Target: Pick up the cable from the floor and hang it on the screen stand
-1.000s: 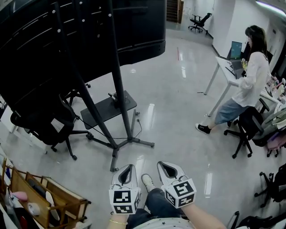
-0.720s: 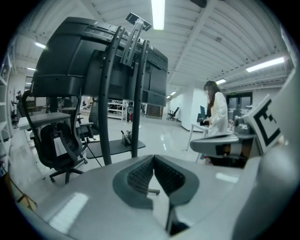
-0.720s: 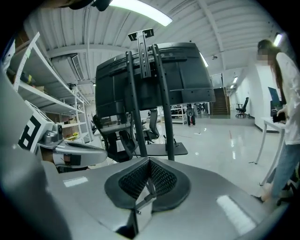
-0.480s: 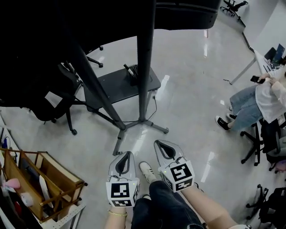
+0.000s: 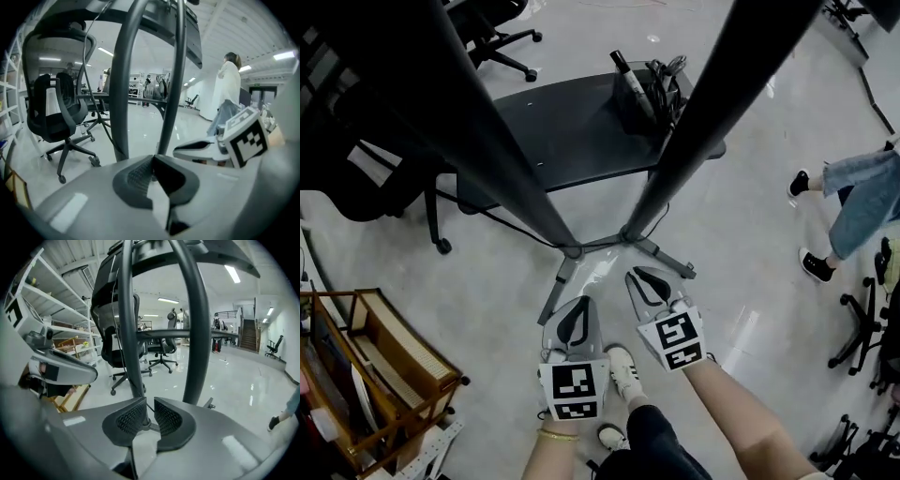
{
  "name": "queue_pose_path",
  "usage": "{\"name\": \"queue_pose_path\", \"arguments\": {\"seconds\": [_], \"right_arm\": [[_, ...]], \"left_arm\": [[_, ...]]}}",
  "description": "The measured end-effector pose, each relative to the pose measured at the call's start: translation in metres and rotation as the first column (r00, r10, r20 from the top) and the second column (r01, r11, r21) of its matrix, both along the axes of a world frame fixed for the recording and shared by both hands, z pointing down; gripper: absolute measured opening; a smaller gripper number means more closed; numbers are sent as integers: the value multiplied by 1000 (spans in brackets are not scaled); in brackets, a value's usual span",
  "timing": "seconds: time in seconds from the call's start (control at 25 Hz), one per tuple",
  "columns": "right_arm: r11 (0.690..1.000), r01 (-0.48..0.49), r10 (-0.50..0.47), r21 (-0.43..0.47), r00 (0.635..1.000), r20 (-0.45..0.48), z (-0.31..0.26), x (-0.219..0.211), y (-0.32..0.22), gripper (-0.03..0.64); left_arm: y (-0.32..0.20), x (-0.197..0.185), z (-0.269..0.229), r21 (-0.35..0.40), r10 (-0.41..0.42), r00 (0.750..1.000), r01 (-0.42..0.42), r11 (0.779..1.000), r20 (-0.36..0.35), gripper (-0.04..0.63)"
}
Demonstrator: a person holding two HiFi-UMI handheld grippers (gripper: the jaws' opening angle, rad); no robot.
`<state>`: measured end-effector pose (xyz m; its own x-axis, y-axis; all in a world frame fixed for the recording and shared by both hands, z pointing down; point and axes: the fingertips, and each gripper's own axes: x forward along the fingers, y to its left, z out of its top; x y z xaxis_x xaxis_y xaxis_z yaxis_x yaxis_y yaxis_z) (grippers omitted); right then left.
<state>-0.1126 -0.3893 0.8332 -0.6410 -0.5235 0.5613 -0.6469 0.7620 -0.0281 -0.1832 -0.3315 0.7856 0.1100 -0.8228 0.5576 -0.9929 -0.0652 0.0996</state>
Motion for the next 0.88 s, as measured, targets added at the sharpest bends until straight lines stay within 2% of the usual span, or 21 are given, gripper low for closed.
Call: {"name": "queue_pose_path", "arguments": {"seconds": [0.04,0.2,0.32,0.44,0.52,0.56,0.68,0.88], "right_arm": [[1000,10,-10,-3,1000,-10,22,-4,-9,61],[999,42,-41,14,996,-80,101,-21,-44,96],[988,144,-134,60,980,-150,142,-47,-60,135],[957,278,-252,84,939,-234,169,-72,-64,120],[937,333,-294,102,913,-283,178,-80,-64,50],[931,347,-300,114,905,-300,179,-82,-64,36],[925,350,-292,148,904,-312,173,-81,-61,13],[952,251,-207,172,949,-238,131,-58,-47,5]], "left_arm": [[-6,0,18,-5,2,1000,-2,1000,6,8],[-26,-6,78,-21,-30,1000,30,999,3,8],[-35,-19,107,-35,-81,996,79,996,-35,8],[-42,-32,121,-40,-103,994,101,994,-48,8],[-44,-40,126,-39,-106,993,105,994,-47,8],[-44,-44,127,-38,-111,993,109,993,-46,8],[-42,-53,126,-37,-127,991,126,991,-44,8],[-29,-40,94,-32,-97,995,96,995,-35,8]]}}
